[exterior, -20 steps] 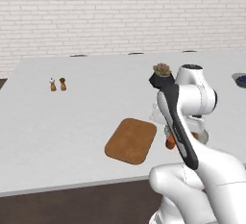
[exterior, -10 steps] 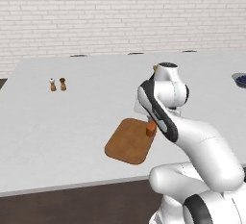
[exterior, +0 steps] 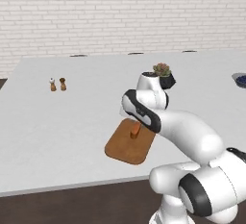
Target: Pick up the knife from the drawer and place it on the cutting board. Then place the meat from the plate to the cutting board.
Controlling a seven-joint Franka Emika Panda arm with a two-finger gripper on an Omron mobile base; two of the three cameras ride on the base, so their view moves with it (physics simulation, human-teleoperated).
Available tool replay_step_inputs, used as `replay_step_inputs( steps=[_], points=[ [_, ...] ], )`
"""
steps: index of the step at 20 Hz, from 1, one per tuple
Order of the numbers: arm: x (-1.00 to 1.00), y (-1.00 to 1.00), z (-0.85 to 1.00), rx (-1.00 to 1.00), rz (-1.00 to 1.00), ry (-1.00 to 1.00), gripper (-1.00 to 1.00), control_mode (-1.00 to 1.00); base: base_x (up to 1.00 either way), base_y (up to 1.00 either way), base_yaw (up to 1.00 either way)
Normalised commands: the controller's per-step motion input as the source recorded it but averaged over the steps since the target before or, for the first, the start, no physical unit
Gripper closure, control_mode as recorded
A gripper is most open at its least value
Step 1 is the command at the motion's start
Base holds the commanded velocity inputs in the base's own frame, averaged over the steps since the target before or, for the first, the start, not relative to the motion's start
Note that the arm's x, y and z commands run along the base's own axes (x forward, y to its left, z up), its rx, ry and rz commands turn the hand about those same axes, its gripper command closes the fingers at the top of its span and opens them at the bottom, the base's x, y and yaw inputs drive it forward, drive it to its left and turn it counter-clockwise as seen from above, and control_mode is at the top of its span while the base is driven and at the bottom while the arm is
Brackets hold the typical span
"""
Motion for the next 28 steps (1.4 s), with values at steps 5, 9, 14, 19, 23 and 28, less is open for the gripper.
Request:
replay_step_inputs(
  steps=[5,9,14,19,23,28],
  points=[
    [0.15,0.27,-0.41,0.00,0.00,-0.01,1.00,-1.00,0.00,0.00,0.00],
    [0.43,0.21,-0.51,0.00,0.00,0.00,1.00,-1.00,0.00,0.00,0.00],
    [0.46,0.09,-0.53,0.00,0.00,0.00,1.00,-1.00,0.00,0.00,0.00],
    [0.26,0.11,-0.30,0.00,0.00,0.00,1.00,-1.00,0.00,0.00,0.00],
    [0.11,0.14,-0.20,0.00,0.00,0.00,1.00,-1.00,0.00,0.00,0.00],
    [0.15,0.18,-0.29,0.00,0.00,0.01,1.00,-1.00,0.00,0.00,0.00]
  ],
)
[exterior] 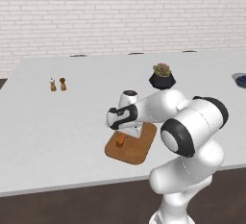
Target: Pick up the knife from the drawer and place it on the cutting board. Then place the meat from the plate to the cutting board.
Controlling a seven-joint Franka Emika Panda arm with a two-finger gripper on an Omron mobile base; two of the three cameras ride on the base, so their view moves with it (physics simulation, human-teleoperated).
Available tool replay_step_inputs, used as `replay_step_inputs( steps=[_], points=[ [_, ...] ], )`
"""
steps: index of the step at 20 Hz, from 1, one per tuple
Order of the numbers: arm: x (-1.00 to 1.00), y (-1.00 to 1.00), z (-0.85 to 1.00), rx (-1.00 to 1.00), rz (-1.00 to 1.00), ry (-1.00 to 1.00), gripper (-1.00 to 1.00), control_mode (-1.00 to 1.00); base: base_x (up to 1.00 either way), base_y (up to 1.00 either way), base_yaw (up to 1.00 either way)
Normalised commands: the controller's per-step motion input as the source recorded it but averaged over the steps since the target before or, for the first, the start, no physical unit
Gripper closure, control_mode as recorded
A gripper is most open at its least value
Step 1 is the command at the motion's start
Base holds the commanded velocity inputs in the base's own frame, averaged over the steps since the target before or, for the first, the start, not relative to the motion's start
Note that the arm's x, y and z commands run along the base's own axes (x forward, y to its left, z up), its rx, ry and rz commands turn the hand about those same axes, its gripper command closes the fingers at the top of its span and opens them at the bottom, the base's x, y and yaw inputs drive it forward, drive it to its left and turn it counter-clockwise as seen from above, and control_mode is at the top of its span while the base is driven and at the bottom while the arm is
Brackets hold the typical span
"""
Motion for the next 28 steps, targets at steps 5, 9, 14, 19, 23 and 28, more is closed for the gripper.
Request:
replay_step_inputs(
  steps=[5,9,14,19,23,28],
  points=[
    [0.08,0.04,-0.44,0.00,0.00,0.02,1.00,-1.00,0.00,0.00,0.00],
    [-0.28,0.00,-0.18,0.00,-0.01,-0.01,1.00,-1.00,0.00,0.00,0.00],
    [-0.49,0.00,-0.07,0.00,-0.06,-0.10,1.00,-1.00,0.00,0.00,0.00],
    [-0.35,0.00,0.00,0.00,-0.09,-0.17,1.00,-1.00,0.00,0.00,0.00],
    [-0.01,-0.08,0.00,0.00,-0.13,-0.04,1.00,-1.00,0.00,0.00,0.00],
    [0.03,-0.01,-0.04,0.00,-0.11,0.00,1.00,-1.00,0.00,0.00,0.00]
  ],
)
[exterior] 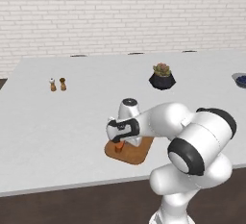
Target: Pick up the knife from the drawer and place it on the cutting board. Then place the meat from the plate to the cutting board.
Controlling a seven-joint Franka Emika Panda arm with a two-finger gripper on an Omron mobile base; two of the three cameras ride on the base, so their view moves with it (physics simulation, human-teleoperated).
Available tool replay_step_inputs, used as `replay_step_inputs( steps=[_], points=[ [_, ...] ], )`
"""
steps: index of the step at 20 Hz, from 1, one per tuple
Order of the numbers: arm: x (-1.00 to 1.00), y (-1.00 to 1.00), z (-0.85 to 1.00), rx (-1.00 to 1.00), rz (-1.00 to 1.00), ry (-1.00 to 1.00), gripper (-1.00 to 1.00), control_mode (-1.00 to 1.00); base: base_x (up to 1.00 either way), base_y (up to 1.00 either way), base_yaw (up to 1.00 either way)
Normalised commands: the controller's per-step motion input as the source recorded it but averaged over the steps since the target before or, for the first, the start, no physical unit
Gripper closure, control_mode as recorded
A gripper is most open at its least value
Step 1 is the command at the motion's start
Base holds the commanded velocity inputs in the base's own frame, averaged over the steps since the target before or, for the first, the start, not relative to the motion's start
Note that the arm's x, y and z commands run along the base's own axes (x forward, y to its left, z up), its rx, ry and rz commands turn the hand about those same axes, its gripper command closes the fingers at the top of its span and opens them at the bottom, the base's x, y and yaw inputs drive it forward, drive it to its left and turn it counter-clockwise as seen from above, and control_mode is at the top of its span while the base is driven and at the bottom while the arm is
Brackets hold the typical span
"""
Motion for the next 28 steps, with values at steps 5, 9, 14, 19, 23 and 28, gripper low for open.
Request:
replay_step_inputs(
  steps=[5,9,14,19,23,28],
  points=[
    [0.01,0.00,-0.20,0.00,-0.06,0.00,-1.00,-1.00,0.00,0.00,0.00],
    [0.00,-0.05,-0.01,0.00,-0.03,0.00,-1.00,-1.00,0.00,0.00,0.00],
    [0.00,-0.04,0.00,0.00,-0.02,0.06,-1.00,-1.00,0.00,0.00,0.00],
    [-0.41,-0.26,0.48,0.02,-0.01,0.00,-1.00,-1.00,0.00,0.00,0.00],
    [-0.42,-0.51,0.45,0.01,-0.01,0.00,-1.00,-1.00,0.00,0.00,0.00],
    [-0.26,-0.70,0.28,0.00,0.00,0.04,-1.00,-1.00,0.00,0.00,0.00]
  ],
)
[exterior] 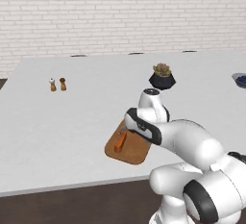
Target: Pick up the knife from the drawer and place it on the cutting board. Then place the meat from the plate to the cutting board.
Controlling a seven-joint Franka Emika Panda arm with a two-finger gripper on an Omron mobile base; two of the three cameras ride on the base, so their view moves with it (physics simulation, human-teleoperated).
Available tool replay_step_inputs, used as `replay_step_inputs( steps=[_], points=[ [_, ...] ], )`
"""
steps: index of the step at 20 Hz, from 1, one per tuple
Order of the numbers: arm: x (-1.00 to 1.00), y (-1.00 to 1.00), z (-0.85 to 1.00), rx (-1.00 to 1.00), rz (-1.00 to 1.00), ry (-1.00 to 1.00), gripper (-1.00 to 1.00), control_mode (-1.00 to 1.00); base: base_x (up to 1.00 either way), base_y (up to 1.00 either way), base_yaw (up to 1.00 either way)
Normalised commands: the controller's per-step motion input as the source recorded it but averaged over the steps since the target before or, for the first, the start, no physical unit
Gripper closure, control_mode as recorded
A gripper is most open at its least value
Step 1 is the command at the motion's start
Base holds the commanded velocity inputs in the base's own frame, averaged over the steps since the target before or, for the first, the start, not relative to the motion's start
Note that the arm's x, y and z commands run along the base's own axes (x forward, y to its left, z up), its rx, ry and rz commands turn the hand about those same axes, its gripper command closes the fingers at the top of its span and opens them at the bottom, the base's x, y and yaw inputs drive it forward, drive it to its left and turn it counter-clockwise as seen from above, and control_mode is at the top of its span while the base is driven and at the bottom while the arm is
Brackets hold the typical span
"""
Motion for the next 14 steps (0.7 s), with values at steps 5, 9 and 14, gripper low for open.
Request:
replay_step_inputs(
  steps=[5,9,14],
  points=[
    [-0.12,-0.72,0.22,-0.02,0.00,0.01,-1.00,-1.00,0.00,0.00,0.00],
    [0.00,-0.83,0.02,-0.01,0.00,0.06,-1.00,-1.00,0.00,0.00,0.00],
    [0.19,-0.75,0.00,0.00,-0.01,0.17,-1.00,-1.00,0.00,0.00,0.00]
  ],
)
